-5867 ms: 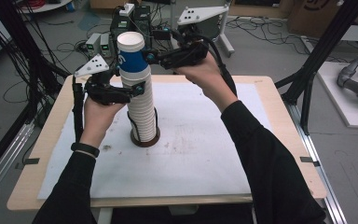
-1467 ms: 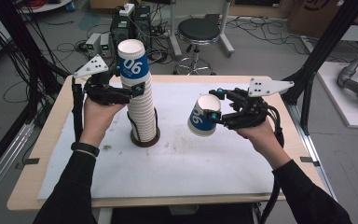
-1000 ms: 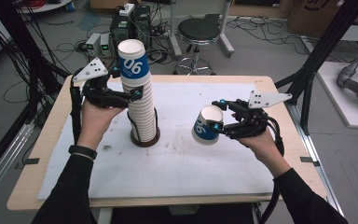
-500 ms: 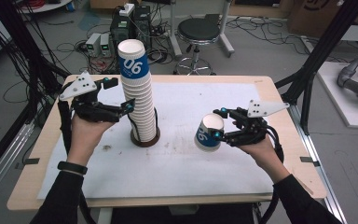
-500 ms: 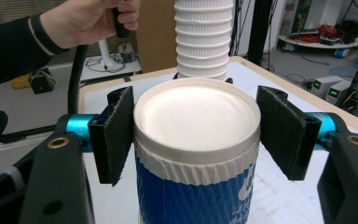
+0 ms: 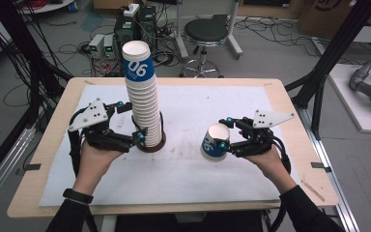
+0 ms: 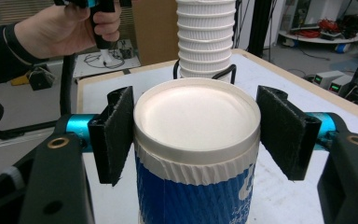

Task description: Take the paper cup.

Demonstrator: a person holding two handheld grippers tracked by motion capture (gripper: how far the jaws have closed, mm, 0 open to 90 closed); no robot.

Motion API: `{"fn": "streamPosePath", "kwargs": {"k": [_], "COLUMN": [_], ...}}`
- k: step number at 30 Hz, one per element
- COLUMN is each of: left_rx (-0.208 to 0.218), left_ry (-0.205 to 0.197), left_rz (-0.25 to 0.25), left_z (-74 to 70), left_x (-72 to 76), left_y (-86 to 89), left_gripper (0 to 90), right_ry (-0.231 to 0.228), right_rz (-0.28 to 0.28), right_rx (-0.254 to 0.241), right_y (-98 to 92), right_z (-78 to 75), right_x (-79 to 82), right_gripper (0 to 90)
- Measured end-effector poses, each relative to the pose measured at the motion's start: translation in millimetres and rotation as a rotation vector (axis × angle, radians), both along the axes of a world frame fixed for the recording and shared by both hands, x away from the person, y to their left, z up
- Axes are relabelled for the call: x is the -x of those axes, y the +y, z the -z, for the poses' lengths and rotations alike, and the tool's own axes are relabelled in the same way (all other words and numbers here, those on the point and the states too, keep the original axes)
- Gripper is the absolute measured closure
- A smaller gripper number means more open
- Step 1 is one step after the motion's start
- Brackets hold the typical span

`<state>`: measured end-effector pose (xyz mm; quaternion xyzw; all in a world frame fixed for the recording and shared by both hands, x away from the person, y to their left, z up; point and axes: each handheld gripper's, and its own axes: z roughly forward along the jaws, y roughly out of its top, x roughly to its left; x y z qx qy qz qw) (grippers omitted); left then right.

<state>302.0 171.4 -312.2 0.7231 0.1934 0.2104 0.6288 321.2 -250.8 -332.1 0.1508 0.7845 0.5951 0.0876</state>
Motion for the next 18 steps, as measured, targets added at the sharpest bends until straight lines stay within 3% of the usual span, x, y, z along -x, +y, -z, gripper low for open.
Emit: {"fn": "streamPosePath", "kwargs": {"k": [18], "left_rx": [-0.005], "left_ry": [0.046], "left_rz": [0.077], "left_z": [53.9], "left_x": [5.9], "left_y": [-32.1], "left_gripper": [7.4], "right_ry": [0.02], "right_rz": [0.03], "right_rx": [0.002], "right_y": [-6.0], "right_z": [14.8], "right_x": [3.2], "right_gripper": [31.2]}}
